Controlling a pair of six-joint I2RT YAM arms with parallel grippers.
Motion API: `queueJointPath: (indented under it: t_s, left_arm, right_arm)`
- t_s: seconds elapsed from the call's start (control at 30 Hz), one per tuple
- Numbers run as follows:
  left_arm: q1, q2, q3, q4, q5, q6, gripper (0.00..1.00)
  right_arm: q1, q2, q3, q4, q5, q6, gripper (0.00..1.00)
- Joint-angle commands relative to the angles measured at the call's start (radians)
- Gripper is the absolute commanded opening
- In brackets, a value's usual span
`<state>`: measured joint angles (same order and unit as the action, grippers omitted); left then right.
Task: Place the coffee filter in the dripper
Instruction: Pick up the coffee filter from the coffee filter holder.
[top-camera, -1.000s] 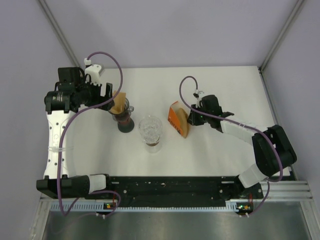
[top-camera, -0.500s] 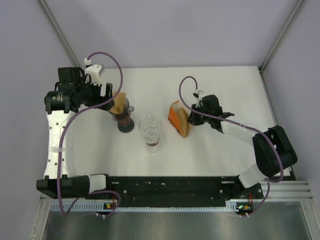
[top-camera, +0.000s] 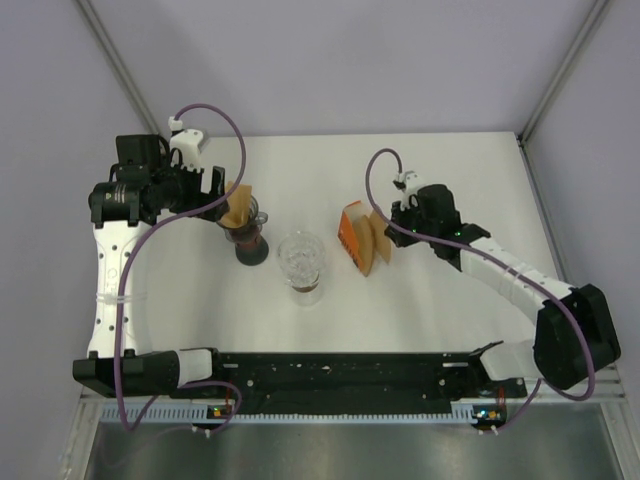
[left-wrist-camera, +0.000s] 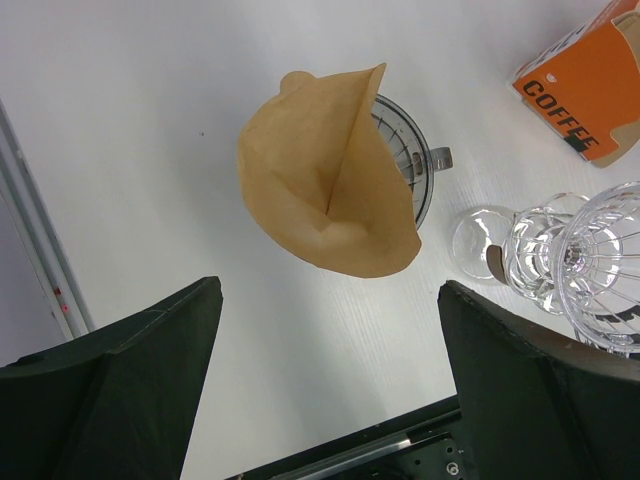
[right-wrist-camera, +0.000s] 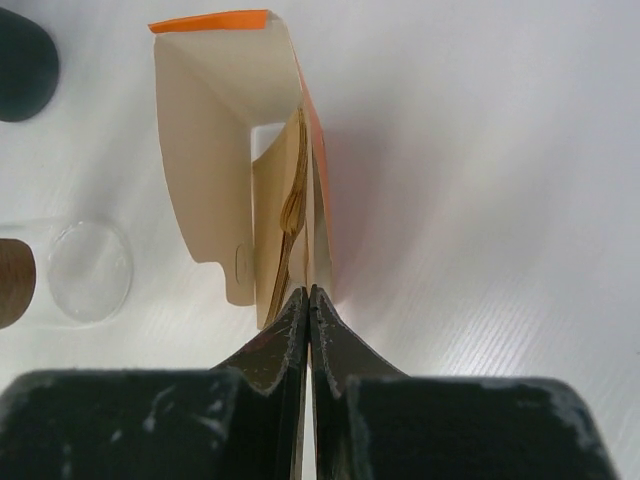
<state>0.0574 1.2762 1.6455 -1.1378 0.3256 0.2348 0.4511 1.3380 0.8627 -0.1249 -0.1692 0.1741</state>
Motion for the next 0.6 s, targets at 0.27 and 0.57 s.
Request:
queueJointPath:
  t_s: [0.27, 0.57]
  left_arm:
    - [0.002, 0.008, 0.128, -0.099, 0.206, 0.049, 0.95]
    - [-0.160, 0.002, 0.255, -0.128, 0.326, 0.061, 0.99]
  right_arm:
    - [0.049, -0.240, 0.280, -0.209, -0.258, -0.372, 0.00]
    - [0.182, -0.195, 0.473, -0.142, -0.389, -0.257, 0.00]
